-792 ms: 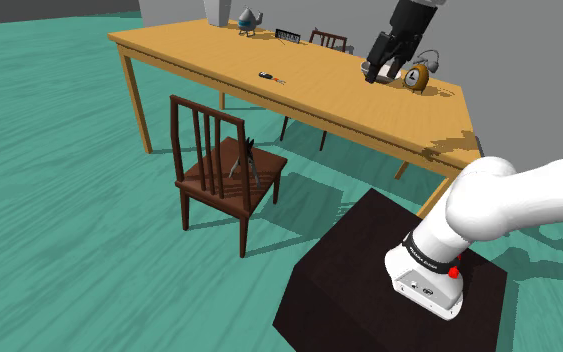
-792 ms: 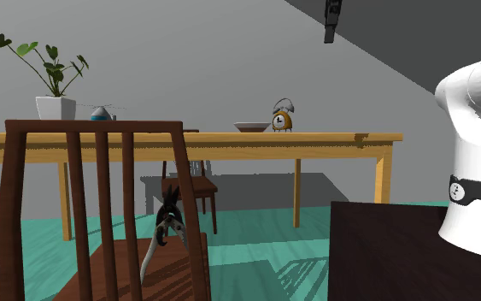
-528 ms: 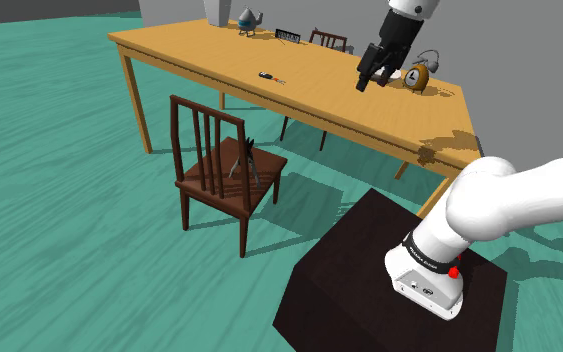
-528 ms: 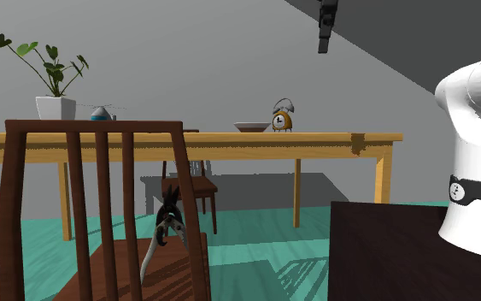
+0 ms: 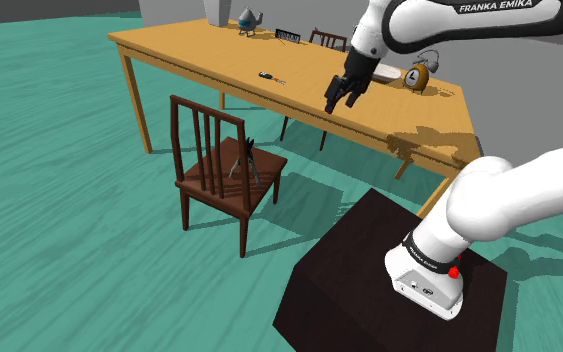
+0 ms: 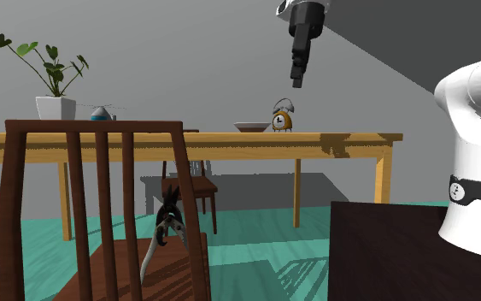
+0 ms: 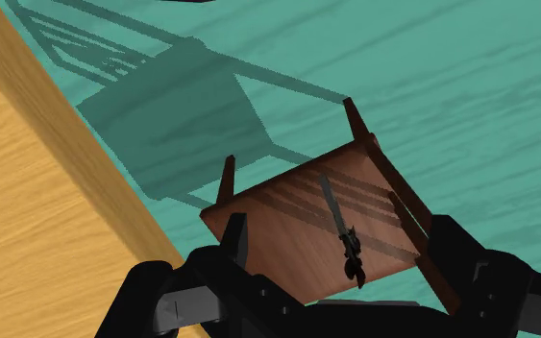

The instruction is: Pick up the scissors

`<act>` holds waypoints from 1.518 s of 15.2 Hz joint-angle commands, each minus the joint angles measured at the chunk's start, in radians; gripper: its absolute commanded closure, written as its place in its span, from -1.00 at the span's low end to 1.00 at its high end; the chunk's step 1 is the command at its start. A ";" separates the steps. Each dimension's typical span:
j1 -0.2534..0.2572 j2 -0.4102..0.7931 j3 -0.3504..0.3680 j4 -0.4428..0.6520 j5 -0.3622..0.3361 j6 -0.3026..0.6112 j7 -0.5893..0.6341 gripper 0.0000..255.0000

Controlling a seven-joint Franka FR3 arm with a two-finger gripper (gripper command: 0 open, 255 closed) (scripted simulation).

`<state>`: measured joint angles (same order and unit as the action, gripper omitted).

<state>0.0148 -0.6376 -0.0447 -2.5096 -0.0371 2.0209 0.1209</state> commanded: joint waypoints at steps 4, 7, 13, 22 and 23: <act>0.011 0.134 0.005 -0.046 0.001 0.218 0.003 -1.00; 0.017 0.237 0.007 -0.050 0.002 0.346 0.004 -1.00; 0.028 0.472 0.013 -0.011 0.001 0.583 0.007 -1.00; 0.042 0.846 0.021 0.159 -0.015 0.848 0.022 -1.00; 0.044 0.887 0.020 0.185 -0.018 0.870 0.025 -1.00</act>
<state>0.0568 0.2069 -0.0246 -2.3489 -0.0526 2.8645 0.1430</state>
